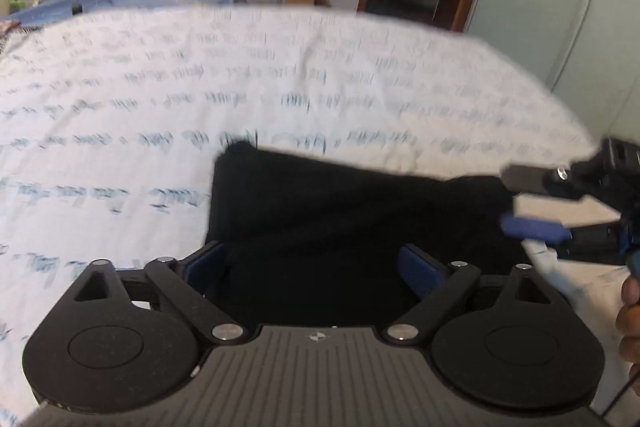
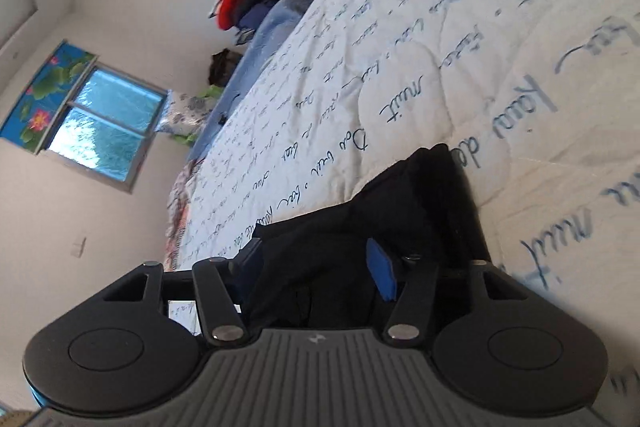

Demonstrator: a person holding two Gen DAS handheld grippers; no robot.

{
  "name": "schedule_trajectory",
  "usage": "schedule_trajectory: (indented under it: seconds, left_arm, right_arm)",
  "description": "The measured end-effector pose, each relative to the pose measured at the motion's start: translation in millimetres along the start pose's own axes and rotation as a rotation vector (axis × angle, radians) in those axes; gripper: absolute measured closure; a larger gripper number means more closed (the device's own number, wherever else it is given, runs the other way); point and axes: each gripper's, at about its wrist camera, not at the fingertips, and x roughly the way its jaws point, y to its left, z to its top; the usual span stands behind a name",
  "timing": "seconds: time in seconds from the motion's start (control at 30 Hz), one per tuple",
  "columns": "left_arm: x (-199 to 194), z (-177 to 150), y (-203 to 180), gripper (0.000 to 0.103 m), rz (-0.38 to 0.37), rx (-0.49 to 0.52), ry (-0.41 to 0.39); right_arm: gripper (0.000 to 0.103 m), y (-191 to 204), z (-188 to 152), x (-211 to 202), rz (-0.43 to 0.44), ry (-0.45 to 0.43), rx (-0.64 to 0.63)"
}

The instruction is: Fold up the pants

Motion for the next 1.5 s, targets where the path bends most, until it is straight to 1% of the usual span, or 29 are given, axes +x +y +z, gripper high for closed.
schedule_trajectory:
  seconds: [0.03,0.07,0.13,0.17,0.2,0.23,0.27,0.3,0.37,0.43,0.47,0.5,0.57,0.63,0.67,0.73,0.8,0.87,0.93,1.0,1.1,1.17,1.2,1.23,1.27,1.3,1.37,1.4,1.5]
  left_arm:
    - [-13,-5,1,0.005,-0.014,-0.003,-0.024]
    - [-21,-14,1,0.002,-0.021,-0.016,-0.028]
    - [-24,-34,-3,0.003,-0.048,-0.012,0.003]
    - [-21,-44,-7,0.001,-0.041,0.007,0.024]
    - [-15,-53,-10,0.000,-0.016,0.031,0.036]
    - [-7,-62,-8,0.000,0.000,0.028,0.050]
    - [3,-69,-1,0.001,-0.024,-0.023,0.070]
    - [2,-75,4,0.001,-0.044,-0.043,0.010]
    - [0,-73,4,0.001,-0.039,-0.037,0.026]
    - [-10,-65,5,0.002,-0.038,-0.073,0.044]
    - [-18,-62,5,0.006,-0.034,-0.082,0.035]
    - [-27,-59,3,0.007,-0.016,-0.081,0.011]
    - [-47,-57,-3,0.006,0.002,-0.055,-0.064]
    - [-59,-58,-14,0.005,-0.005,-0.010,-0.125]
    - [-60,-59,-20,0.004,-0.015,0.017,-0.135]
    - [-50,-59,-29,0.004,-0.033,0.046,-0.100]
    - [-36,-64,-35,0.003,-0.014,0.071,-0.053]
    - [-30,-71,-37,0.001,-0.007,0.120,-0.047]
    - [-25,-75,-31,0.001,-0.028,0.104,-0.028]
    - [-21,-77,-24,0.000,-0.050,0.079,-0.037]
    - [-24,-79,-27,0.001,-0.030,0.107,-0.054]
    - [-39,-76,-27,0.004,0.010,0.076,-0.064]
    - [-50,-74,-25,0.003,0.029,0.049,-0.073]
    - [-62,-75,-22,0.003,0.045,0.025,-0.085]
    - [-76,-77,-19,0.003,0.060,0.001,-0.105]
    - [-87,-81,-18,0.001,0.072,-0.028,-0.127]
    - [-101,-91,-20,0.001,0.081,-0.065,-0.131]
    - [-105,-97,-24,0.001,0.086,-0.065,-0.126]
    - [-111,-117,-39,0.001,0.125,-0.065,-0.106]
  right_arm:
    - [0.028,11,-7,-7,0.014,-0.007,-0.037]
    - [0.017,16,-16,-16,0.066,-0.013,-0.056]
    - [0.010,17,-37,-21,0.186,0.011,-0.045]
    - [0.010,13,-45,-21,0.208,0.034,-0.037]
    - [0.010,7,-50,-15,0.172,0.048,-0.030]
    - [0.011,-1,-54,-7,0.123,0.054,-0.022]
    - [0.011,-13,-58,-2,0.144,0.038,-0.007]
    - [0.011,-24,-60,-2,0.192,-0.005,0.014]
    - [0.012,-26,-55,-2,0.200,-0.013,0.038]
    - [0.012,-13,-45,0,0.150,0.013,0.032]
    - [0.010,1,-45,4,0.119,0.015,0.019]
    - [0.010,12,-42,1,0.114,0.001,-0.015]
    - [0.010,30,-44,-10,0.146,-0.042,-0.086]
    - [0.007,35,-48,-10,0.175,-0.047,-0.098]
    - [0.007,34,-53,-5,0.165,-0.041,-0.088]
    - [0.007,19,-63,-3,0.121,-0.021,-0.058]
    - [0.007,5,-72,7,0.098,-0.008,-0.013]
    - [0.007,-10,-74,4,0.148,-0.041,0.041]
    - [0.007,-20,-77,3,0.177,-0.049,0.095]
    - [0.008,-25,-80,2,0.189,-0.061,0.094]
    - [0.008,-26,-89,-1,0.182,-0.070,0.061]
    - [0.007,-18,-95,-15,0.145,-0.064,0.090]
    - [0.007,-14,-100,-27,0.115,-0.074,0.110]
    - [0.006,-6,-105,-41,0.100,-0.095,0.082]
    - [0.007,3,-112,-57,0.087,-0.128,0.008]
    - [0.007,14,-121,-73,0.031,-0.181,-0.086]
    - [0.006,32,-145,-90,-0.175,-0.264,-0.246]
    - [0.006,37,-156,-91,-0.269,-0.269,-0.306]
    - [0.006,40,-186,-80,-0.456,-0.227,-0.428]
